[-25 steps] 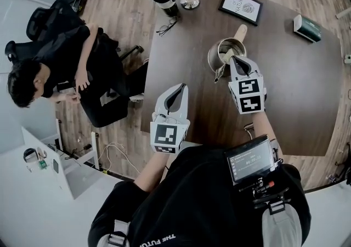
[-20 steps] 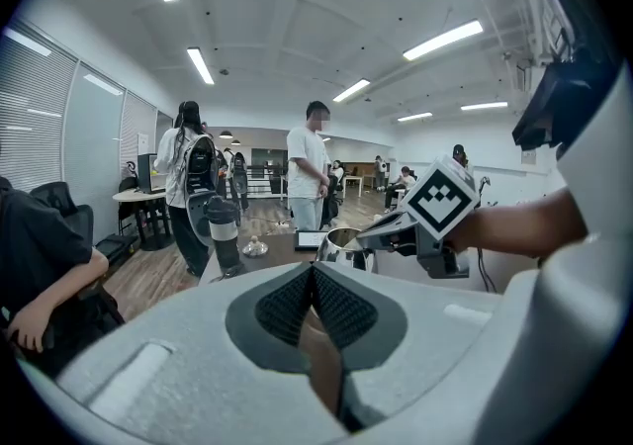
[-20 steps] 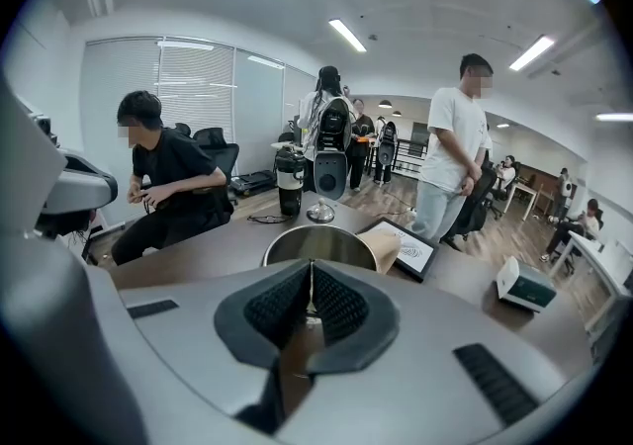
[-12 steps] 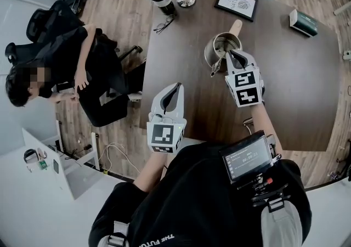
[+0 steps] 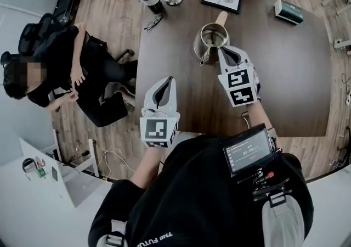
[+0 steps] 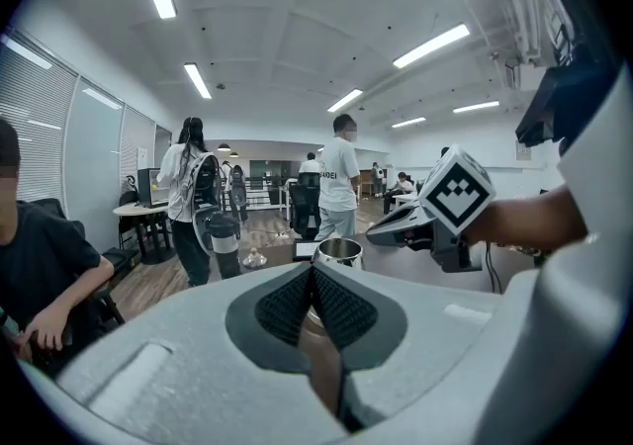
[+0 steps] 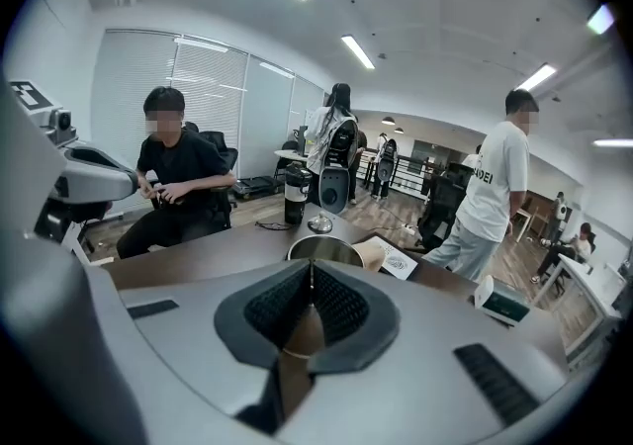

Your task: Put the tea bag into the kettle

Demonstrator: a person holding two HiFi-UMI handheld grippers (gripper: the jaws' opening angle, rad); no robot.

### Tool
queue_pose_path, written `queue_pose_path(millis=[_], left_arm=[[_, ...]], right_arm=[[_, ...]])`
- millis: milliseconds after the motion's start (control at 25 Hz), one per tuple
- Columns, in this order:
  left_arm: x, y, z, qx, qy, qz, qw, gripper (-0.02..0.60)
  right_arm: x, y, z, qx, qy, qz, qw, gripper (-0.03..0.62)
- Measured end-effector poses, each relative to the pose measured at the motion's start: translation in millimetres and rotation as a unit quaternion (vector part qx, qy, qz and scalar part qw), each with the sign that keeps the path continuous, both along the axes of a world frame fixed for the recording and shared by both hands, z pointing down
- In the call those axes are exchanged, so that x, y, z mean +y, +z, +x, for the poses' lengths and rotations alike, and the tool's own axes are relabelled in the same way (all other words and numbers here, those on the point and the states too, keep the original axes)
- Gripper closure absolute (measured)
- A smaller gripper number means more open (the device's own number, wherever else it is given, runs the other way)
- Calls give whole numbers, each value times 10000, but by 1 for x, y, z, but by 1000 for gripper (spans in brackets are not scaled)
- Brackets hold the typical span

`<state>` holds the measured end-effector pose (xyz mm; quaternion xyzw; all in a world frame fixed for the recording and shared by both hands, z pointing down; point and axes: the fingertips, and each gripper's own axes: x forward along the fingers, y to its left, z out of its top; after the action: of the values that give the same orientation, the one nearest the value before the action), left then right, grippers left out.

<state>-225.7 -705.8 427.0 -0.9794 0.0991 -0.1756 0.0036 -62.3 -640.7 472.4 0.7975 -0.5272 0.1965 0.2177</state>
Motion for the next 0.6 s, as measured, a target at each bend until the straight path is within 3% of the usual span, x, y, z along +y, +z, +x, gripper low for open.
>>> queue_pose_path(millis=[240,480,600], left_arm=[[18,-14,3,207,249,113,9994,577],[45,-20,10,313,503,129,9982,577],[60,-23,16,350,625,161,9973,577]], right_arm=[[33,-30,-22,90,-42,283,9996,586],[82,-58,-45,-140,205,769,9967,586],[99,-60,-54,-136,251,777,9966,588]])
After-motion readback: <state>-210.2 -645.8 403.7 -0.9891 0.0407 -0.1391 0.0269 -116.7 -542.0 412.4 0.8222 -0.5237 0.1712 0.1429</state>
